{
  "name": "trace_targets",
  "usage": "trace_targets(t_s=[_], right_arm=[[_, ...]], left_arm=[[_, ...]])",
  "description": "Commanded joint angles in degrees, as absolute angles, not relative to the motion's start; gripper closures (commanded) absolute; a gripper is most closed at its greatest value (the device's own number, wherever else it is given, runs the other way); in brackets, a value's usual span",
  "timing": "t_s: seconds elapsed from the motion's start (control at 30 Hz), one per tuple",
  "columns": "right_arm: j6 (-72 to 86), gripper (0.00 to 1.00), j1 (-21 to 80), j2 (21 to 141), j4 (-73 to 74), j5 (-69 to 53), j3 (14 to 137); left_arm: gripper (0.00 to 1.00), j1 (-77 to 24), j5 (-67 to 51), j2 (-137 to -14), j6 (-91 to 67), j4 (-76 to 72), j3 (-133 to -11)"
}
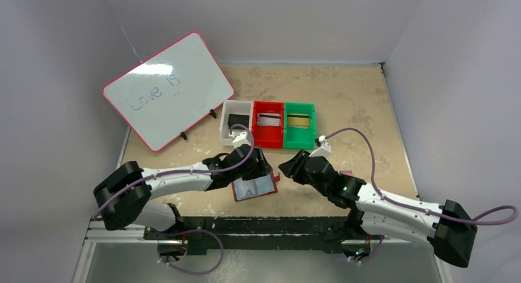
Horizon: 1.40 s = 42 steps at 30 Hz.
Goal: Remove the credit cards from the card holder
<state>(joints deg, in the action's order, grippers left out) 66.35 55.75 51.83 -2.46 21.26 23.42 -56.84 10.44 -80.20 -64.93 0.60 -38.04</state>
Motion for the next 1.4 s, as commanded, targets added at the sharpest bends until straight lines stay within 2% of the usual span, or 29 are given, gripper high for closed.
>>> trace_targets(t_s=[0.0, 0.2, 0.37, 0.47, 0.6, 0.87, 1.2, 1.37], right_arm=[[64.44, 0.54, 55.52, 46.99, -5.37, 20.89, 21.72], [60.45, 0.53, 55.48, 47.73, -19.23, 14.46, 19.00], [58.71, 0.53, 55.50, 58.29, -21.86, 10.87, 23.44], [56.46, 0.58, 55.54, 67.03, -21.59, 6.04, 28.20], [55.59, 0.68, 55.52, 75.70, -22.79, 0.45, 32.17], [55.88, 0.70, 55.49, 85.02, -27.94, -7.23, 33.28], [57.25, 0.70, 55.17, 90.11, -29.12, -8.55, 32.95], [58.53, 0.74, 54.05, 91.40, -30.27, -9.08, 31.89]], left_arm=[[0.44, -57.25, 19.84, -73.83, -66.97, 2.70, -37.43], [0.40, -57.23, 31.87, -60.96, -69.54, 15.67, -33.31], [0.40, -57.30, 33.07, -56.21, -72.33, 21.25, -29.95], [0.42, -57.27, 31.12, -53.94, -72.87, 20.81, -27.22], [0.49, -57.30, 27.39, -51.71, -72.26, 17.37, -24.47], [0.57, -57.26, 20.94, -54.98, -67.55, 13.22, -25.72], [0.59, -57.26, 17.18, -60.49, -65.27, 11.22, -26.46], [0.60, -57.30, 15.44, -62.97, -63.75, 11.05, -26.94]])
